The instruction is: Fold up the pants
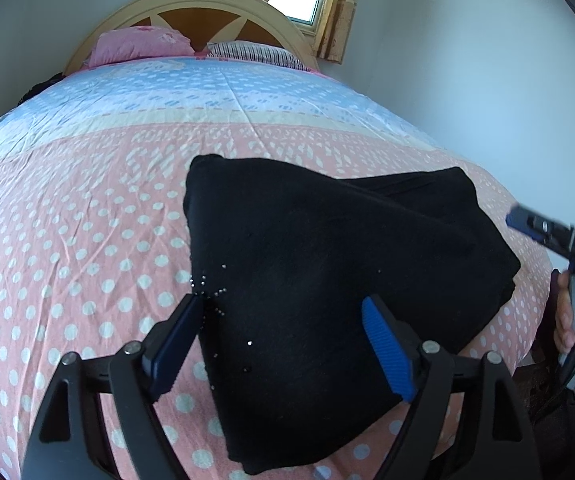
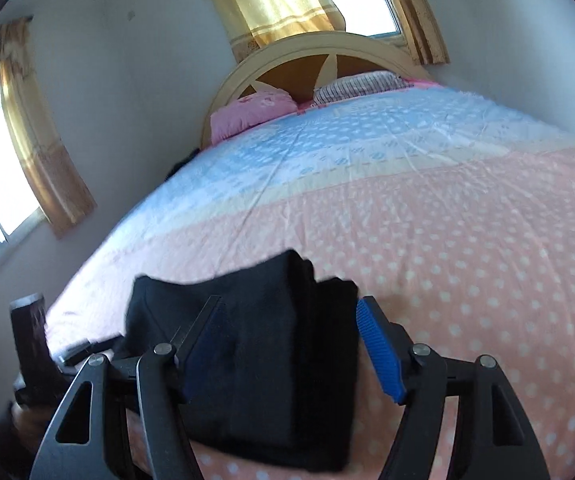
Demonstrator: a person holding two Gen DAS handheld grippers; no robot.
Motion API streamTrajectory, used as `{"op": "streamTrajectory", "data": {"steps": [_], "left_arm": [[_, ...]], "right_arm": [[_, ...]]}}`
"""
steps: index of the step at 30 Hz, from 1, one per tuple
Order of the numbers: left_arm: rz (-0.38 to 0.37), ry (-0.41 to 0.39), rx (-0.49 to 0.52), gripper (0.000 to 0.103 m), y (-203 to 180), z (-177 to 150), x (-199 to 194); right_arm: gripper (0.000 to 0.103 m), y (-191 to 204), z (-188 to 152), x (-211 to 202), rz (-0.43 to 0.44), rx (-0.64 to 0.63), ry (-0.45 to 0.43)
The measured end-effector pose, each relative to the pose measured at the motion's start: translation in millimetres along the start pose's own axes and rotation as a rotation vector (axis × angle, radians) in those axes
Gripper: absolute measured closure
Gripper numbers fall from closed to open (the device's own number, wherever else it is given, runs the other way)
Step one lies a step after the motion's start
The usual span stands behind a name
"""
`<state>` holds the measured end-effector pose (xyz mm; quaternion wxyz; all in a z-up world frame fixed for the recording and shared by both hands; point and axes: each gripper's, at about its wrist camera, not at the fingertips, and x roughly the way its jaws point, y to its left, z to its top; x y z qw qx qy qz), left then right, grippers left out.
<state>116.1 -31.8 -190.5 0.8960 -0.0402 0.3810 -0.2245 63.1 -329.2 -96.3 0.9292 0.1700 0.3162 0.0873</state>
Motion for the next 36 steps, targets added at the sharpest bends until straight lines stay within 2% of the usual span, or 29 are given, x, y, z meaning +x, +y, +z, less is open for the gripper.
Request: {"op": "streamTrajectory", "data": {"steps": [3,4,5,8,10,12,14,17,19,21,23,26,28,30,32,33,35,36], "left_arm": [[0.001,0.001,-0.003,0.019,1,-2,-1],[0.001,0.000,-0.004,0.019,1,-2,-1],[0.002,-0.001,-0.004,0.018,1,-2,-1],[0.003,-0.002,-0.001,0.017,0,-3,0],[0.002,-0.002,-0.004,0.017,1,-2,1],[-0.004,-0.008,-0.009,0.017,0,-3,1],[-0.008,-0.016,-0.015,0.017,1,-3,0],[0.001,-0.005,-0.009,0.011,-2,-6,4],[0.005,0.013,0.003,0.011,-5,-9,8],[0.007,0.008,0.010,0.011,-7,-7,5],[0.016,-0.013,0.011,0.011,-7,-2,0],[0.035,-0.037,0.013,0.011,-5,10,-1],[0.050,-0.048,0.026,0.007,-4,17,4],[0.084,-0.034,0.042,0.004,-4,19,13],[0.080,-0.021,0.035,0.004,-5,21,20],[0.078,-0.022,0.033,0.004,-6,22,20],[0.076,-0.025,0.048,0.004,-10,22,20],[0.077,-0.024,0.058,0.004,-11,21,19]], "right_arm": [[0.035,-4,6,26,0.009,0.043,0.051],[0.046,-4,5,35,0.010,0.049,0.076],[0.072,-4,3,43,0.008,0.047,0.101],[0.090,4,-4,38,-0.005,0.016,0.097],[0.090,12,-3,16,0.025,-0.008,0.045],[0.090,16,-2,0,0.007,-0.026,0.010],[0.090,9,-6,3,-0.040,-0.013,0.025],[0.089,-15,-17,30,-0.079,0.050,0.099],[0.089,-20,-17,31,-0.063,0.072,0.095],[0.089,-12,-15,25,-0.087,0.032,0.078],[0.090,-8,-16,25,-0.112,0.005,0.071],[0.089,-17,-15,32,-0.092,0.037,0.078],[0.084,-23,-15,32,-0.077,0.054,0.074],[0.074,-22,-16,24,-0.082,0.046,0.049],[0.062,-11,-16,13,-0.089,0.019,0.026],[0.057,-4,-16,6,-0.067,0.002,0.011],[0.029,12,-20,-4,-0.029,-0.046,-0.008],[0.025,20,-23,-5,-0.032,-0.082,-0.006]]}}
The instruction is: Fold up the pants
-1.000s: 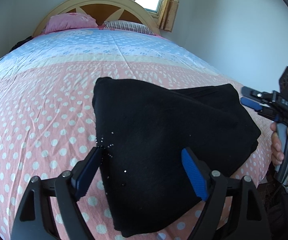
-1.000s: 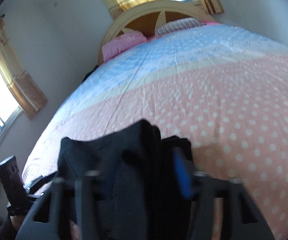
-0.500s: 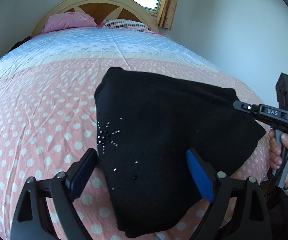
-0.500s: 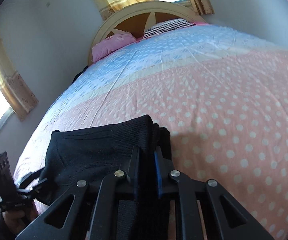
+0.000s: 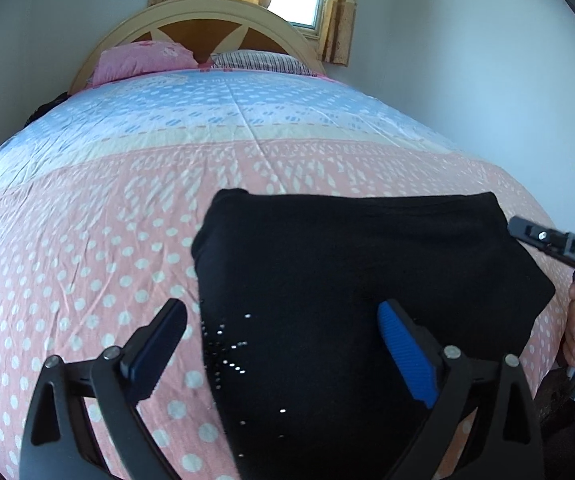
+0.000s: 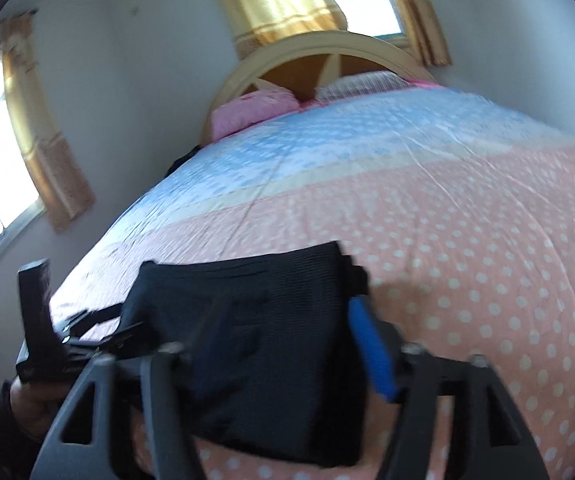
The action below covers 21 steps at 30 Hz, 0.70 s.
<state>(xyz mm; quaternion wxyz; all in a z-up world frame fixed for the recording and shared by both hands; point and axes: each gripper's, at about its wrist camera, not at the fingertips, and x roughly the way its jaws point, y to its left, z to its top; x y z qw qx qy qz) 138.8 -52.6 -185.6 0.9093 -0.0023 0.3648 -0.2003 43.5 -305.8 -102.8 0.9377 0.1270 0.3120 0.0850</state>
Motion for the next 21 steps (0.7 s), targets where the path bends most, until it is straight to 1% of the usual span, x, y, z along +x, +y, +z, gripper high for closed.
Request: {"op": "streamTrajectory", "data": {"steps": [1,2,3,4,5,6,7,9,10,12,14,16,18,21], "left_arm": [[0.004,0.001,0.009,0.004,-2,0,1],[0.008,0.003,0.014,0.004,-2,0,1],[0.009,0.005,0.014,0.004,-2,0,2],[0.008,0.007,0.008,0.004,-1,0,2],[0.006,0.009,0.003,0.004,0,0,2],[0.004,0.010,0.000,0.004,0,0,2],[0.005,0.012,-0.002,0.004,0,0,2],[0.005,0.013,-0.004,0.003,2,0,1],[0.007,0.013,-0.005,0.002,2,-1,1],[0.010,0.019,-0.007,0.002,3,-1,1],[0.018,0.016,-0.003,0.002,3,0,-1],[0.027,0.002,0.002,0.002,6,2,-4],[0.025,-0.003,-0.014,0.001,12,4,-4],[0.011,0.012,-0.038,0.000,17,5,3]], "right_arm": [[0.025,8,-4,1,-0.018,-0.036,0.013],[0.025,12,-9,7,-0.051,-0.068,0.048],[0.025,11,-14,12,-0.075,-0.070,0.078],[0.025,2,-20,22,-0.090,-0.039,0.129],[0.025,-10,-24,31,-0.083,0.008,0.189],[0.025,-17,-25,34,-0.061,0.029,0.203],[0.025,-18,-25,33,-0.052,0.024,0.201],[0.025,-13,-23,32,-0.063,0.001,0.206],[0.025,-12,-23,31,-0.066,-0.003,0.196],[0.025,-14,-23,26,-0.041,0.021,0.170],[0.025,-16,-19,17,-0.011,0.054,0.113],[0.025,-17,-11,7,-0.002,0.076,0.046],[0.025,-20,-7,12,0.000,0.092,0.058],[0.026,-25,-10,32,-0.014,0.108,0.106]]}}
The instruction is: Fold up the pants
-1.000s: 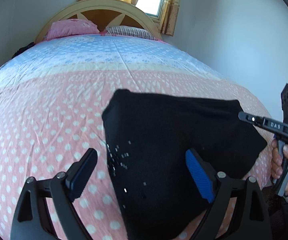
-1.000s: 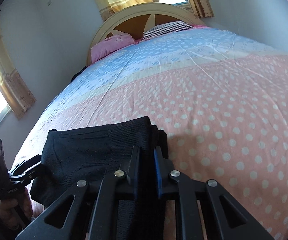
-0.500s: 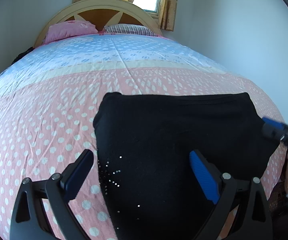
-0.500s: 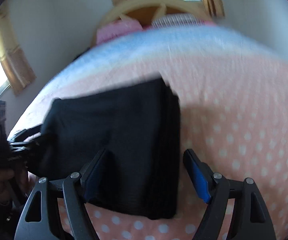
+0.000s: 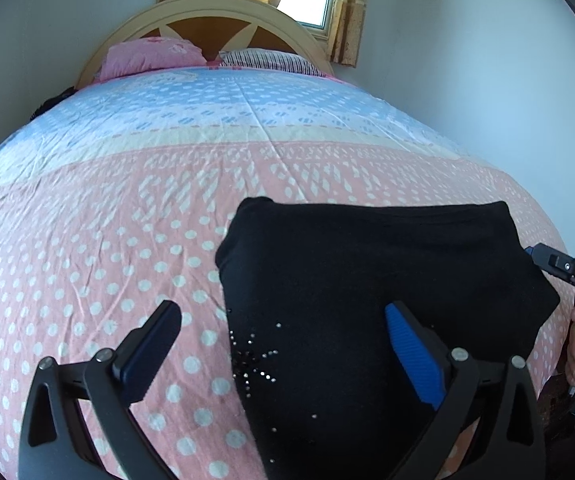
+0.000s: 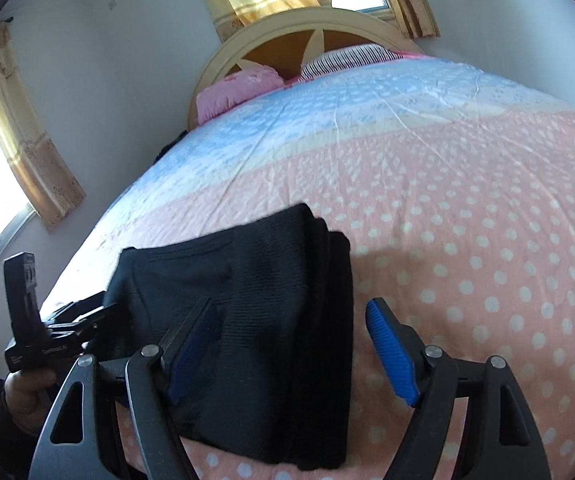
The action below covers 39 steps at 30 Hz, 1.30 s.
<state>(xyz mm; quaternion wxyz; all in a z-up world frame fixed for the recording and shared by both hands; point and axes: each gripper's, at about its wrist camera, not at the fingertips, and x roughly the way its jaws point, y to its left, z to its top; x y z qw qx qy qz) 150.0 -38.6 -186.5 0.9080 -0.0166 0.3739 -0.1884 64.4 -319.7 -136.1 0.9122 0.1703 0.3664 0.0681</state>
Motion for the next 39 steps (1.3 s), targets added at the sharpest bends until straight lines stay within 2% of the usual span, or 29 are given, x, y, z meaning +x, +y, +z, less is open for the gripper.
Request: {"op": "streamTrajectory", "data": {"steps": [3,5,9,16,20,25,27,28,30,33,39], "left_arm": [[-0.008,0.018,-0.008,0.000,1,-1,6],[-0.020,0.027,-0.013,0.000,1,-1,8],[-0.062,0.091,-0.037,0.000,5,2,22],[-0.084,0.102,-0.013,0.002,2,2,23],[-0.113,0.087,0.011,0.020,-2,0,19],[-0.135,0.080,0.018,0.031,-2,-1,18],[-0.136,0.075,0.028,0.043,-3,-1,15],[-0.131,0.070,0.041,0.045,-5,-2,14],[-0.123,0.058,0.061,0.059,-10,-2,10],[-0.116,0.040,0.071,0.070,-12,-2,4],[-0.124,0.012,0.034,0.079,-4,2,-14]], "right_arm": [[0.026,-1,-2,9,0.008,0.011,0.021],[0.040,0,0,10,0.028,0.018,0.029],[0.042,-7,-1,12,0.072,0.056,0.036],[0.053,-12,-3,13,0.081,0.075,0.037],[0.059,-14,-4,11,0.096,0.088,0.029],[0.069,-1,-5,4,0.106,0.068,0.005],[0.071,6,-5,-1,0.105,0.054,-0.007],[0.071,9,-5,-3,0.103,0.047,-0.012],[0.071,15,-3,-7,0.104,0.035,-0.022],[0.072,26,0,-12,0.099,0.009,-0.030],[0.072,52,19,-13,0.104,-0.056,-0.028]]}}
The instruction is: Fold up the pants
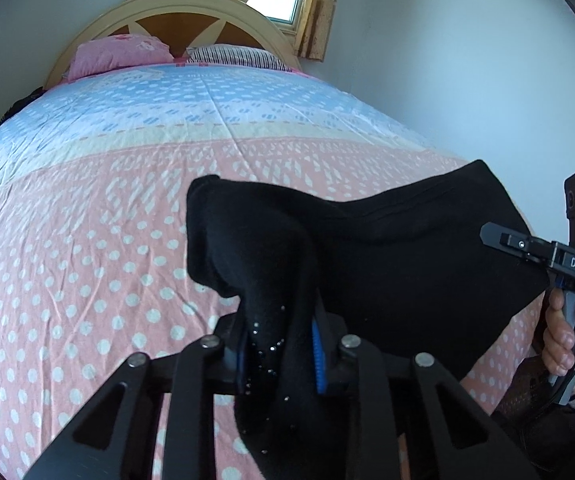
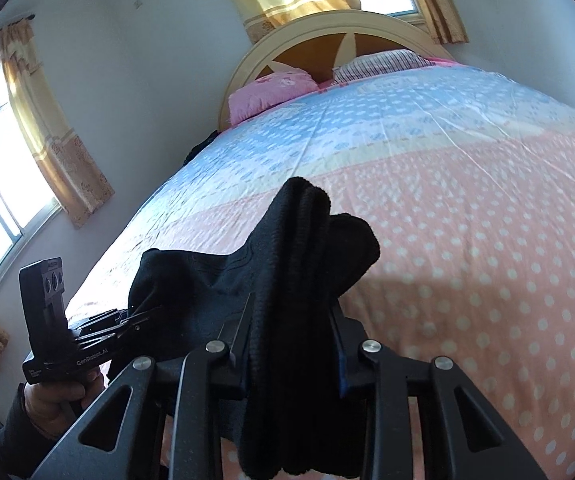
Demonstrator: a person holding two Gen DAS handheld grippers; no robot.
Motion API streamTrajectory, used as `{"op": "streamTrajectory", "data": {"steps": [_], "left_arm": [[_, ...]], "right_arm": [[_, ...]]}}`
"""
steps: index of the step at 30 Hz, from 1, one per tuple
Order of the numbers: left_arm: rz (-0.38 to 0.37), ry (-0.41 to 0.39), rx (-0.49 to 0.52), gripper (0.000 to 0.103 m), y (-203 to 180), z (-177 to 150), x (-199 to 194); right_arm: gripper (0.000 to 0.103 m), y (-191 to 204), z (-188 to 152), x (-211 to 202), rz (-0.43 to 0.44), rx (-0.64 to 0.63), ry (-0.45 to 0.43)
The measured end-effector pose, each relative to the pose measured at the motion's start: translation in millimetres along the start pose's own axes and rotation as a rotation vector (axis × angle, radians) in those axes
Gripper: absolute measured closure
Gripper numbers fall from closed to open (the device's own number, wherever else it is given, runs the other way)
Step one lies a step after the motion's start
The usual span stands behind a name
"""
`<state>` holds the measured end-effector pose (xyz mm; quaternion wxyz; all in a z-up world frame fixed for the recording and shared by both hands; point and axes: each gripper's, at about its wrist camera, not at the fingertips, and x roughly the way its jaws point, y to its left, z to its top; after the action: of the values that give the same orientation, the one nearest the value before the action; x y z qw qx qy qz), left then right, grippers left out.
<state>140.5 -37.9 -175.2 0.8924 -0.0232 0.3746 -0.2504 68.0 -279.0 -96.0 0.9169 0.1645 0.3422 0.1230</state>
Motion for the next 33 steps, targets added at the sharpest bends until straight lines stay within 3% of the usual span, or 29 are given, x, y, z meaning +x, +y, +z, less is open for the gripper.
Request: {"op": "streamTrajectory", "data": {"steps": [6,21,33], "left_arm": [[0.015,-0.029,-0.036,0.081,19,4,-24],[0.226,-0.115,-0.165,0.082,120,5,-92],[0.331,-0.157,-0.244,0.082,156,-9,-126]], "right_arm": [[0.072,30,24,32,0.034,-0.063,0.035],[0.072,142,55,137,0.204,-0.217,0.127],[0.072,194,60,188,0.276,-0.250,0.186]]}}
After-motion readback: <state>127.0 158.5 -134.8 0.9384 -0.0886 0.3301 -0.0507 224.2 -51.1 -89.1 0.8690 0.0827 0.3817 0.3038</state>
